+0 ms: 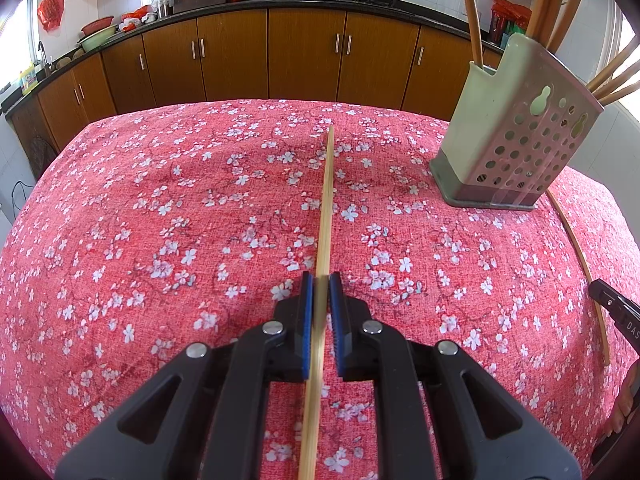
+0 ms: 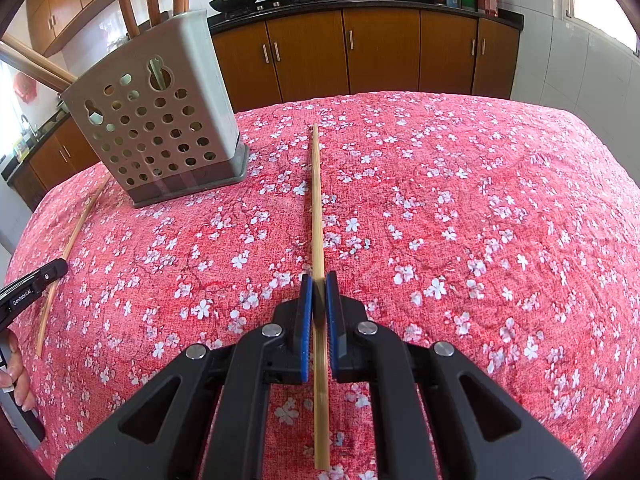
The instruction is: Organize utensils
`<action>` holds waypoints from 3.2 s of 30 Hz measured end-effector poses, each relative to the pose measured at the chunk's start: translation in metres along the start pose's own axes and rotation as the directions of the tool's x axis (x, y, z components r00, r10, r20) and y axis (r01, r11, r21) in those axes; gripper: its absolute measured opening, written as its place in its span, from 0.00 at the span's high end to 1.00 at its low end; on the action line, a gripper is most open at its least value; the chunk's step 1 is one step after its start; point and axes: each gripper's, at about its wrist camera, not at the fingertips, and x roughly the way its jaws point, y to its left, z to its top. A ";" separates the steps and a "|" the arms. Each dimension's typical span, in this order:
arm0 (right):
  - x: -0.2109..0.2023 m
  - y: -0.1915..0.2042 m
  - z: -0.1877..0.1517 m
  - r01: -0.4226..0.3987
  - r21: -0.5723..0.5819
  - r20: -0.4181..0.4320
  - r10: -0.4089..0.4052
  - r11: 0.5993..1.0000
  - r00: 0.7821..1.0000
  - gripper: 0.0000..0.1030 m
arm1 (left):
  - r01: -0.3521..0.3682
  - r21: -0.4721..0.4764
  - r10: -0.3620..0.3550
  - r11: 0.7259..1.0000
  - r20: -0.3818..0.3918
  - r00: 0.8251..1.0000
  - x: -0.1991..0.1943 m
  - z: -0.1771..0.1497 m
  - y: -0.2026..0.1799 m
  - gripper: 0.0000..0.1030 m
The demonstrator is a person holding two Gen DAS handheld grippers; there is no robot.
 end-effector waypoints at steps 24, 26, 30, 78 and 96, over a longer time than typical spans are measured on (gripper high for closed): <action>-0.009 0.000 -0.007 -0.006 -0.005 0.000 0.006 1.000 1.000 0.92 | -0.006 0.049 0.007 0.999 -0.001 1.000 -0.014 -0.011 -0.003 0.88; -0.011 -0.002 -0.010 -0.014 -0.004 -0.001 0.014 1.000 1.000 0.92 | -0.008 0.065 0.008 0.998 -0.002 1.000 -0.020 -0.018 -0.003 0.88; -0.014 -0.003 -0.011 -0.015 -0.006 0.001 0.015 1.000 1.000 0.93 | -0.020 0.084 0.020 0.996 -0.007 1.000 -0.026 -0.024 -0.004 0.91; -0.231 0.078 0.129 -0.200 -0.184 0.607 0.271 0.962 0.747 0.93 | 0.247 0.174 -0.303 0.953 0.551 0.778 -0.264 0.112 -0.090 0.92; -0.165 0.076 0.144 -0.143 -0.152 0.512 0.202 0.978 0.835 0.72 | 0.260 0.127 -0.289 0.957 0.466 0.836 -0.184 0.134 -0.097 0.78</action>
